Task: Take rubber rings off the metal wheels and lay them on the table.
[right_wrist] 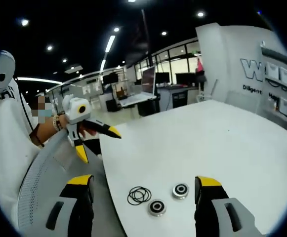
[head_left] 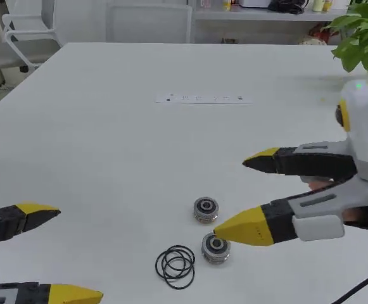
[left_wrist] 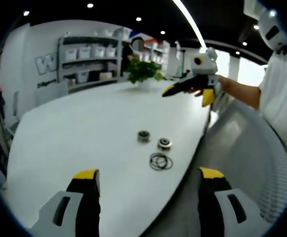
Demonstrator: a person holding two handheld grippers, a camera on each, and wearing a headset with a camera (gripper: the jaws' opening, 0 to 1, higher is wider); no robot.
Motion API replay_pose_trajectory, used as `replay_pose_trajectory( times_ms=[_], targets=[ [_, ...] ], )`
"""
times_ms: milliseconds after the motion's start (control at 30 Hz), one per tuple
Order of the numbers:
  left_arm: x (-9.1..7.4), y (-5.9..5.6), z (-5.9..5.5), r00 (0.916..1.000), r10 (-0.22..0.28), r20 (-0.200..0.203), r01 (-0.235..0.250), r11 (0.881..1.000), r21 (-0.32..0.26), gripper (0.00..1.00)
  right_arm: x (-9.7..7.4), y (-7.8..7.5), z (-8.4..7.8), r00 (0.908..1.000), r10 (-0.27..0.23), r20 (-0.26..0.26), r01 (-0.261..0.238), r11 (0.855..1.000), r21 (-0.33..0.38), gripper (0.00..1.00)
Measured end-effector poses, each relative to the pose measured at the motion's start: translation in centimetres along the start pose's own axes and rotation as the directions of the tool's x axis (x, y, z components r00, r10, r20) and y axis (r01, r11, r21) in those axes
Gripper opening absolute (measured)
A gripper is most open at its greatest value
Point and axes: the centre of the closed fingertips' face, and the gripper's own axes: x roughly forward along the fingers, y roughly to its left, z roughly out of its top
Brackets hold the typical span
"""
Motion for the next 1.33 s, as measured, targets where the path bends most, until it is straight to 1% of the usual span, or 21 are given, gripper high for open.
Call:
replay_pose_trajectory(
  times_ms=[133,167,267,367,500,567,600,667,700,733,833,967,1000,1100,1200,1333],
  targets=[
    [-0.1,0.2,0.5,0.9997,0.005,0.025,-0.005,1.000,-0.020,0.86,-1.7,-0.6,-0.2,0.9973,-0.040,0.061,0.039,0.999,0.033,0.96],
    [-0.1,0.2,0.6,0.9995,0.008,0.031,-0.007,1.000,-0.020,0.87,-2.2,-1.0,-0.2,0.9936,-0.070,0.088,0.067,0.997,0.040,0.98],
    [-0.5,0.4,1.0,0.9988,0.014,0.047,-0.013,1.000,-0.028,0.91,-3.3,-1.4,-0.6,0.9888,-0.098,0.113,0.091,0.994,0.062,0.99],
    [-1.0,0.9,1.2,0.9974,0.031,0.066,-0.029,0.999,-0.036,0.94,-4.0,-1.8,-1.6,0.9844,-0.133,0.115,0.123,0.988,0.088,0.99],
    [-1.7,2.0,0.8,0.9947,0.065,0.081,-0.060,0.997,-0.057,0.96,-4.7,-2.1,-3.3,0.9804,-0.168,0.103,0.155,0.980,0.125,0.99],
    [-2.0,2.4,0.4,0.9938,0.081,0.076,-0.076,0.995,-0.062,0.97,-4.8,-2.2,-4.2,0.9790,-0.182,0.091,0.168,0.975,0.149,0.99],
    [-2.1,2.6,0.1,0.9935,0.091,0.069,-0.086,0.994,-0.062,0.97,-4.8,-2.3,-4.8,0.9785,-0.192,0.077,0.178,0.971,0.158,0.99],
    [-2.4,2.8,-0.3,0.9925,0.108,0.058,-0.104,0.992,-0.065,0.98,-4.8,-2.4,-5.7,0.9774,-0.204,0.055,0.193,0.967,0.165,0.99],
    [-2.5,2.9,-0.5,0.9919,0.114,0.057,-0.110,0.992,-0.067,0.99,-4.8,-2.5,-6.0,0.9770,-0.208,0.048,0.197,0.966,0.170,0.99],
    [-2.6,3.3,-0.7,0.9907,0.122,0.059,-0.118,0.990,-0.074,1.00,-4.7,-2.5,-6.5,0.9766,-0.211,0.041,0.201,0.963,0.178,0.99],
    [-2.8,3.7,-1.2,0.9894,0.135,0.054,-0.130,0.988,-0.088,1.00,-4.5,-2.4,-7.6,0.9764,-0.215,0.016,0.208,0.957,0.200,0.99],
    [-2.9,3.9,-1.2,0.9878,0.145,0.056,-0.140,0.986,-0.090,1.00,-4.2,-2.2,-8.8,0.9756,-0.219,-0.015,0.217,0.953,0.212,0.99],
    [-2.9,3.9,-1.2,0.9878,0.146,0.055,-0.141,0.986,-0.089,1.00,-4.1,-2.2,-9.2,0.9751,-0.219,-0.032,0.221,0.951,0.216,0.99],
    [-2.9,3.9,-1.4,0.9879,0.147,0.048,-0.143,0.986,-0.088,1.00,-3.9,-2.3,-10.0,0.9732,-0.222,-0.059,0.230,0.950,0.212,0.99],
    [-2.9,3.9,-1.3,0.9869,0.151,0.057,-0.145,0.985,-0.098,1.00,-3.8,-2.3,-10.5,0.9722,-0.220,-0.081,0.232,0.949,0.212,0.99],
    [-2.9,3.8,-1.4,0.9869,0.151,0.057,-0.144,0.984,-0.105,1.00,-3.6,-2.1,-11.3,0.9698,-0.214,-0.117,0.235,0.950,0.205,0.99]
  ],
)
